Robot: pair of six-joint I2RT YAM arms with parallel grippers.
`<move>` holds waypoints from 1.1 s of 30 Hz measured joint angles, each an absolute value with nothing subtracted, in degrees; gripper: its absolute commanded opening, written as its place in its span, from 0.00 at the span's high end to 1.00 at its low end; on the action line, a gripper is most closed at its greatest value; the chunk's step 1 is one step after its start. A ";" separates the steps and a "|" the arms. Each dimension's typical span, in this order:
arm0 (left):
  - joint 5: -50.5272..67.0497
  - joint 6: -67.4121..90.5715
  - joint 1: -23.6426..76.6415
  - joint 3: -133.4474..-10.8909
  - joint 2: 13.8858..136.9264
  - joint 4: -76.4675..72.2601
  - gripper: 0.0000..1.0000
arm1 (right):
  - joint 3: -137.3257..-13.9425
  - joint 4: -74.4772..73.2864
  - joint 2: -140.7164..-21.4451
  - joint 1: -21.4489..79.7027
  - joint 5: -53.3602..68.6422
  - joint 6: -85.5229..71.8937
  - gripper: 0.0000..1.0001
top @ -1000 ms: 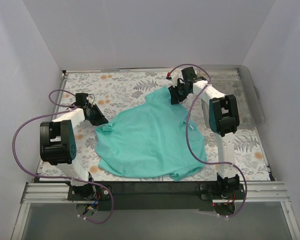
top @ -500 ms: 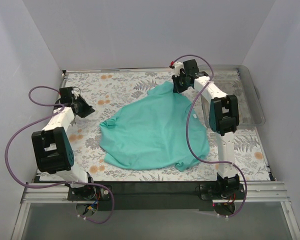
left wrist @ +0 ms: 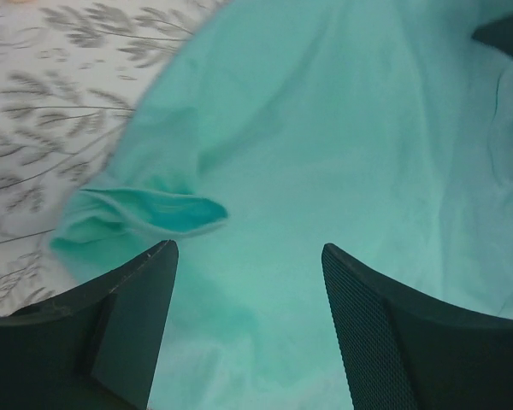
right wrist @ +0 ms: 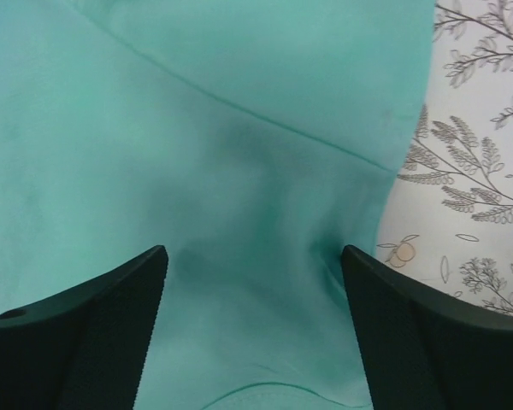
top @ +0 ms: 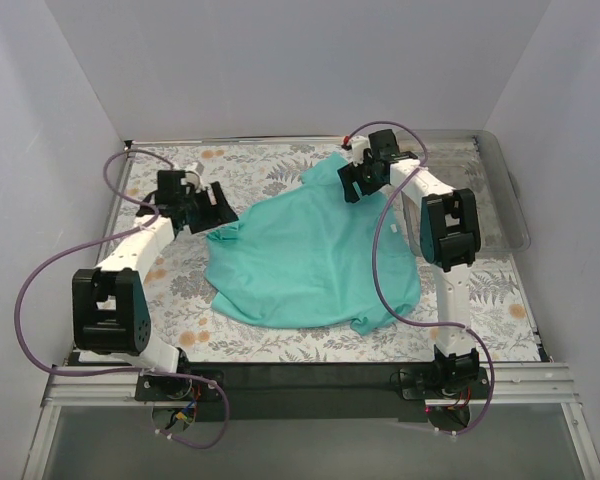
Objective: Fold and stack the t-shirts
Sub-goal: Flatten the tshirt out
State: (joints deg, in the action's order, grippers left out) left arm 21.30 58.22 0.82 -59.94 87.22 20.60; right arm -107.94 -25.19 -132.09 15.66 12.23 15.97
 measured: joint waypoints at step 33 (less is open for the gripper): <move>10.11 -4.16 17.02 -59.48 92.86 19.20 0.84 | -92.88 -23.83 -114.85 15.77 36.32 24.67 0.18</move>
